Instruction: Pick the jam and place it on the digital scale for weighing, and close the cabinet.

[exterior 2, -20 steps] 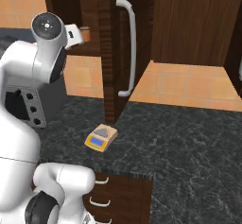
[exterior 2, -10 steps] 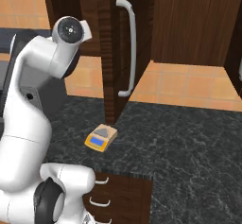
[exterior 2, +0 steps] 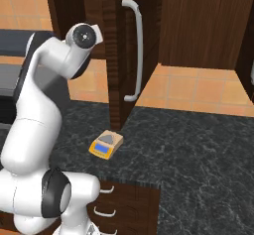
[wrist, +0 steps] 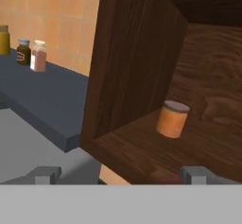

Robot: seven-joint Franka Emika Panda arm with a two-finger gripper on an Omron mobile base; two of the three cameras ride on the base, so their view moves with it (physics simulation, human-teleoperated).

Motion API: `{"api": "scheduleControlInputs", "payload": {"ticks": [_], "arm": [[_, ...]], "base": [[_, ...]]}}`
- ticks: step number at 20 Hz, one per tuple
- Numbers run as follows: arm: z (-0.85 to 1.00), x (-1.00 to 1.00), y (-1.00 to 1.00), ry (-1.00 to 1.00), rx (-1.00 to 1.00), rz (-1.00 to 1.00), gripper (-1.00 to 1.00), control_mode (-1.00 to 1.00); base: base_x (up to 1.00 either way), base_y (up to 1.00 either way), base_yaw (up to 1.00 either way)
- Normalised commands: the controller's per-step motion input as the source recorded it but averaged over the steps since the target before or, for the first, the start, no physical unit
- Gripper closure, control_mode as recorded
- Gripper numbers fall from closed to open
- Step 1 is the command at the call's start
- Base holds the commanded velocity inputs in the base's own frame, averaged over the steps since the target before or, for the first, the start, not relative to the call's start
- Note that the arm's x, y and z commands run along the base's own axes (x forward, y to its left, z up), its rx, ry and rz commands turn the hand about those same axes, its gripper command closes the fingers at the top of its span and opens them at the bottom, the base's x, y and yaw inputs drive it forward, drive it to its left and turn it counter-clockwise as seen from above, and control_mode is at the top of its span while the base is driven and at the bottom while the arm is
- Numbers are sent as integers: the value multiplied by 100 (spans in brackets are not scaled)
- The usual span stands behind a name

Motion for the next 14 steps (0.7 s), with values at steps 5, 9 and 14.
{"api": "scheduleControlInputs", "payload": {"ticks": [5,9,14], "arm": [[0,43,0,0,0,0,-100,-100],[0,34,0,0,0,0,-100,-100],[4,30,0,0,1,0,-100,-100]], "base": [[0,0,0],[0,0,0],[0,0,0]]}}
